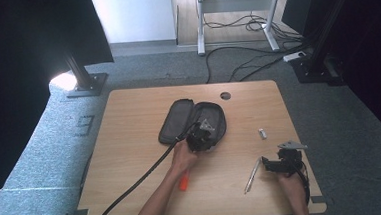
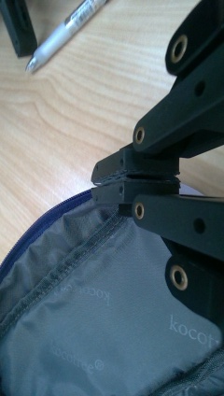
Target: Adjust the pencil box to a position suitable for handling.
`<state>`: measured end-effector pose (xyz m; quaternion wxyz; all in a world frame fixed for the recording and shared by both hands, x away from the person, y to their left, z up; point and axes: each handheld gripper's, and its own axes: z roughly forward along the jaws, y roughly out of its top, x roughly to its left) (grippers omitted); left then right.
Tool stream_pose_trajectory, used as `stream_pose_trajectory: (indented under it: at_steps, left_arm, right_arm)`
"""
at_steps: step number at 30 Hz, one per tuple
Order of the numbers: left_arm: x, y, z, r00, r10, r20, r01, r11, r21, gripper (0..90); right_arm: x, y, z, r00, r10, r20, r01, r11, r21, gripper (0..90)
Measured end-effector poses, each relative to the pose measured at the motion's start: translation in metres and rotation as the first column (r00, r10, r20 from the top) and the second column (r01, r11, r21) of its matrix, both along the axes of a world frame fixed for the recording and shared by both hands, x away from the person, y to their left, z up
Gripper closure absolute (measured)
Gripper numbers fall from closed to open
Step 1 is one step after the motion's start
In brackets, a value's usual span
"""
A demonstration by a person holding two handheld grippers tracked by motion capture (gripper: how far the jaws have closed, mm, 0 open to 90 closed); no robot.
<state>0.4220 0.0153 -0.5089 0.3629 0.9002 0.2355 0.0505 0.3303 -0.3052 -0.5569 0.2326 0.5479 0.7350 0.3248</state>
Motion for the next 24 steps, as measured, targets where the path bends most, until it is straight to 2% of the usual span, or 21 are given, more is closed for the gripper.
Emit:
stream_pose_trajectory:
  at_steps: [7, 13, 24]
  left_arm:
    - [-0.012, -0.006, 0.001, 0.9993, -0.037, -0.001, 0.037, 0.9993, 0.005, 87.9]
    - [-0.024, -0.012, 0.002, 0.9976, -0.067, -0.012, 0.067, 0.9977, -0.011, 88.0]
    - [-0.046, -0.02, 0.001, 0.9917, -0.125, -0.029, 0.124, 0.992, -0.024, 87.9]
  right_arm:
    - [0.0, 0.0, 0.0, 1.0, 0.001, 0.0, -0.001, 1.0, 0.0, 6.9]
    - [0.0, 0.0, 0.0, 1.0, 0.0, 0.001, 0.0, 1.0, 0.0, 6.9]
    - [0.0, 0.0, 0.0, 1.0, 0.006, 0.002, -0.006, 1.0, 0.0, 7.8]
